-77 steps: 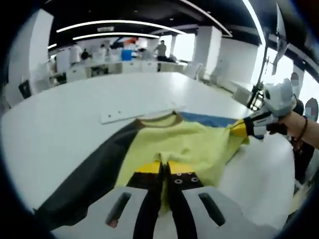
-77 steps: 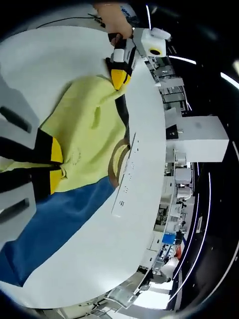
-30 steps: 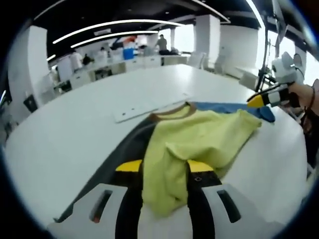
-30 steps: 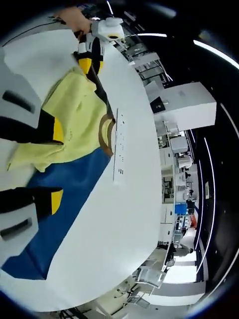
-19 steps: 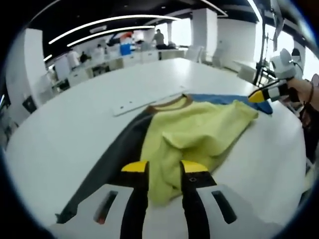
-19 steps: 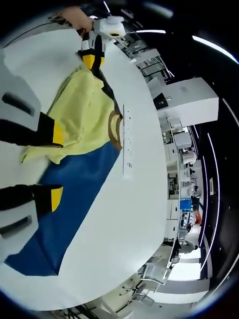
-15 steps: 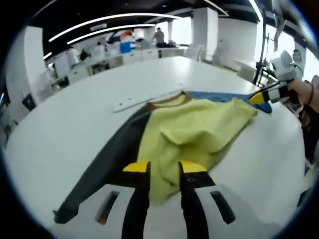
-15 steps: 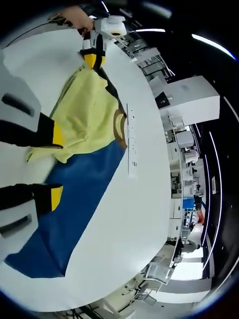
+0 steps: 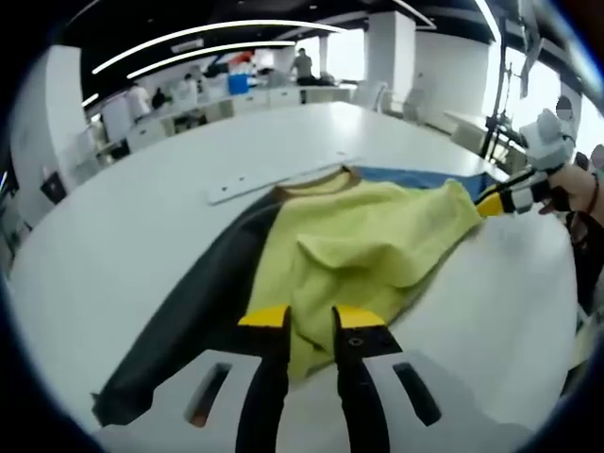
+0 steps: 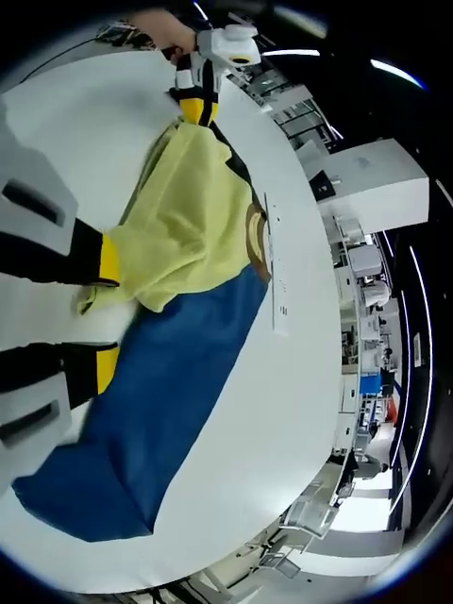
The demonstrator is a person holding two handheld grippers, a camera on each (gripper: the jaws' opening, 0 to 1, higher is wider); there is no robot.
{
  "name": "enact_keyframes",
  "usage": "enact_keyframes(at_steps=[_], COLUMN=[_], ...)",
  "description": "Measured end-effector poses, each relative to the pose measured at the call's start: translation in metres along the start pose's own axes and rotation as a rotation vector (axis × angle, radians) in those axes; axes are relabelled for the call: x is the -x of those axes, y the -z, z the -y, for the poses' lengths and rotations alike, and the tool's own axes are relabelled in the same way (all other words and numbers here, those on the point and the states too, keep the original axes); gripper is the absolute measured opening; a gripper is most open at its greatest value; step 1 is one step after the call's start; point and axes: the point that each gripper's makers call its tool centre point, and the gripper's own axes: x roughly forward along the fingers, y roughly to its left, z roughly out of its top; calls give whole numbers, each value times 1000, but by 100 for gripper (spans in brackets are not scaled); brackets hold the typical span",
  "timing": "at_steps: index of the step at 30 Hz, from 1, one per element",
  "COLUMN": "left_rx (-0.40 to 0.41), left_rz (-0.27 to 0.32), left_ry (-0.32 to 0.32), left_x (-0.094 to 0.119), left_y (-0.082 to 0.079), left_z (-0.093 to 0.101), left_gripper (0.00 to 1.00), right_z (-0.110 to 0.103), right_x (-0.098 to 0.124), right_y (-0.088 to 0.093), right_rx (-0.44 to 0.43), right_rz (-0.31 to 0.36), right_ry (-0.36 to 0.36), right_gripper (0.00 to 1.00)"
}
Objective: Fold the garment on the visible template until the final outline fits inside the template.
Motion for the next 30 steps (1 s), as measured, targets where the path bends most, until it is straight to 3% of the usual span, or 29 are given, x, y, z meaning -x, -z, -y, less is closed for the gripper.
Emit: enact_keyframes(at_steps=[7, 15, 30], left_rx=[3, 17, 73], left_rz=[-17, -28, -63], left_ry=[0, -3, -3], left_x=[0, -2, 1], left_y=[8, 13, 26], left_z=[2, 2, 4], left_gripper=[13, 12, 10], right_z=[-3, -7, -7], right_x=[-2, -3, -1], right_y=[9, 9, 10], right_rx=[15, 50, 44], right_rz=[-17, -12, -2], right_ry=[0, -11, -12], right_gripper=[17, 3, 0])
